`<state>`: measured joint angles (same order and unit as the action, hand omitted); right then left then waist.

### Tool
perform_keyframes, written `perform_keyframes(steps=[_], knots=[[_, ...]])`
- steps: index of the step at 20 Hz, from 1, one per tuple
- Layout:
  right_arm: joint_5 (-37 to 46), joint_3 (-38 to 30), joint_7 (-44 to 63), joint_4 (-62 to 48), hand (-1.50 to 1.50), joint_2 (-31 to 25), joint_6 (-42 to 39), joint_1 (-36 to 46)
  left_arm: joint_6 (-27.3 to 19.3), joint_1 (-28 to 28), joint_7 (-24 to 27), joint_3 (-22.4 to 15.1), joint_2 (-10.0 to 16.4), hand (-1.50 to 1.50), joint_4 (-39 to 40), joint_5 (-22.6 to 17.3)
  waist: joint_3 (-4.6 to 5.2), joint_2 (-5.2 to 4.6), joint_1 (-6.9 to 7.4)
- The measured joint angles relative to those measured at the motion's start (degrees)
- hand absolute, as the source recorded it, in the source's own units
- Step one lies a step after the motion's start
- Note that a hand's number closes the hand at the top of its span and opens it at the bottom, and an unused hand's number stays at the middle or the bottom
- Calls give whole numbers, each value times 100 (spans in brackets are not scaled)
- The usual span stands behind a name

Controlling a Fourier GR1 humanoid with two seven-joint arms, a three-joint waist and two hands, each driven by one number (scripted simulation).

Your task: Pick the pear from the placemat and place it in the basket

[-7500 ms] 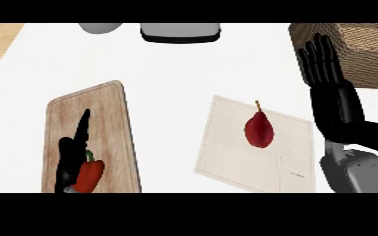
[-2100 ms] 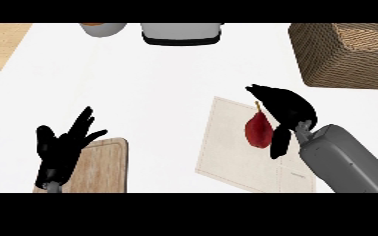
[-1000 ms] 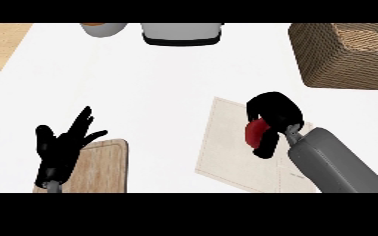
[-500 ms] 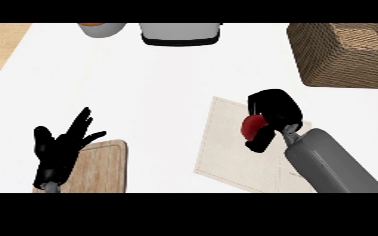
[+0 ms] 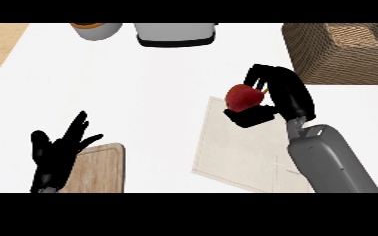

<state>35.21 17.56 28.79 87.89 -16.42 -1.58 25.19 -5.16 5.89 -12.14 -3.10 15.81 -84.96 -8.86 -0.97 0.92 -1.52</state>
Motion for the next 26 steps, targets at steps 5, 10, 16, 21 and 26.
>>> perform_keyframes(steps=[5,10,16,21,26], knots=[[-467,-862,328,1016,150,45,332,243,51,55,-36,31,5,0,-50,-64,18,11,-26],[-868,-1807,896,1530,150,-441,66,662,78,3,-40,21,-4,0,-21,-25,20,-3,16],[-1272,-2789,1529,1301,150,-1143,-330,1504,120,-48,-53,1,-39,0,-45,-14,33,-27,108],[-1437,-3284,1441,399,150,-1677,-543,2113,106,-130,-282,-32,-58,0,-116,11,46,-59,190],[-1384,-3472,968,-615,150,-1987,-550,2437,191,-134,-190,-40,-82,0,-112,16,47,-77,242]])
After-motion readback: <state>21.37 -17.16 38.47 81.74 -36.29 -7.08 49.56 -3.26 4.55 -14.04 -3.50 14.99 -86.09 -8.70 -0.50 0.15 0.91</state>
